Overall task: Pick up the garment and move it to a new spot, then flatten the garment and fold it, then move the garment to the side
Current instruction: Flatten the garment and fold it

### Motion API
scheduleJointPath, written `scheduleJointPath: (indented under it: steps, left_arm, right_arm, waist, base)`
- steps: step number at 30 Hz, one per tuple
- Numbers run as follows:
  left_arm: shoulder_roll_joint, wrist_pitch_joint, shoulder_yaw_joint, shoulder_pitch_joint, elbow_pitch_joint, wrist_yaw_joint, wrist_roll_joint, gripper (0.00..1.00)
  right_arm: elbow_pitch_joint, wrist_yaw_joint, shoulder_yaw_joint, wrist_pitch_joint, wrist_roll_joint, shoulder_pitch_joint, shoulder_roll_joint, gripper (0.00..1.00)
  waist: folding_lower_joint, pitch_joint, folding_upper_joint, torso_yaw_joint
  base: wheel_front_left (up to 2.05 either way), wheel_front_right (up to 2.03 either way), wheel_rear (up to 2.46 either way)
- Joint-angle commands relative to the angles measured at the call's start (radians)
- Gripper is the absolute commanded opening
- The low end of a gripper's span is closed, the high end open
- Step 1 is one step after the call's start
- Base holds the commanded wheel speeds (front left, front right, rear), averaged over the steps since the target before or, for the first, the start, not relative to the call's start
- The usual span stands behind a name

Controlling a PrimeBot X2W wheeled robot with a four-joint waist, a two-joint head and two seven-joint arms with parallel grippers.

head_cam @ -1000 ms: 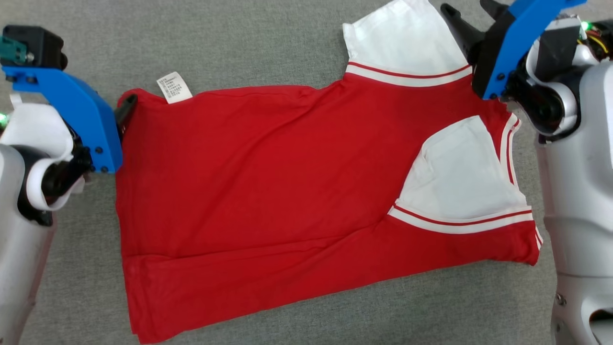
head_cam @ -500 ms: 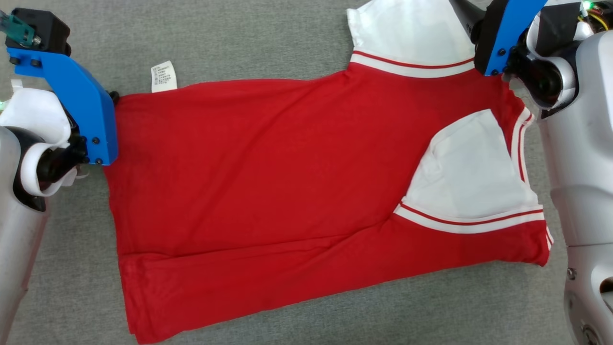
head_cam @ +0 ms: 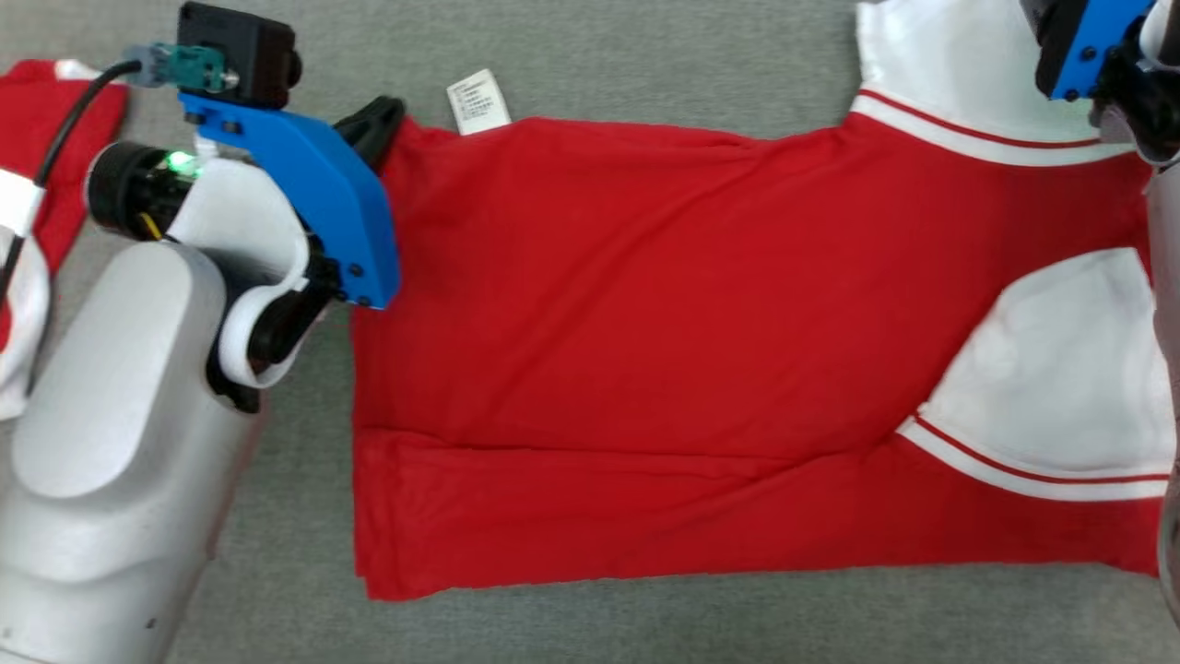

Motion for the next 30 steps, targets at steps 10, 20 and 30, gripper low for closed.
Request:
scheduleJointPath:
  steps: [10,20,30]
  left_arm:
    - [-0.113,-0.305,0.055,0.060,0.051,-0.013,-0.036,0.00]
    - [-0.153,-0.595,0.084,0.243,0.082,-0.048,-0.040,0.00]
    - [-0.104,-0.758,0.056,0.374,0.119,-0.072,0.021,0.00]
  right_arm:
    - [0.053,0.000,-0.012,-0.152,-0.014,-0.037,-0.018,0.00]
    - [-0.186,0.000,0.094,-0.183,0.232,0.238,-0.105,0.00]
    - [-0.552,0.000,0.047,-0.096,0.374,0.625,-0.133,0.00]
  waist:
    - [0.0000,-0.035,0.0000,0.044]
    - [0.0000,-0.153,0.0000,0.008]
    - [0.0000,-0.233,0.0000,-0.038]
  base:
    - [0.00,0.00,0.00]
    - [0.00,0.00,0.00]
    - [0.00,0.00,0.00]
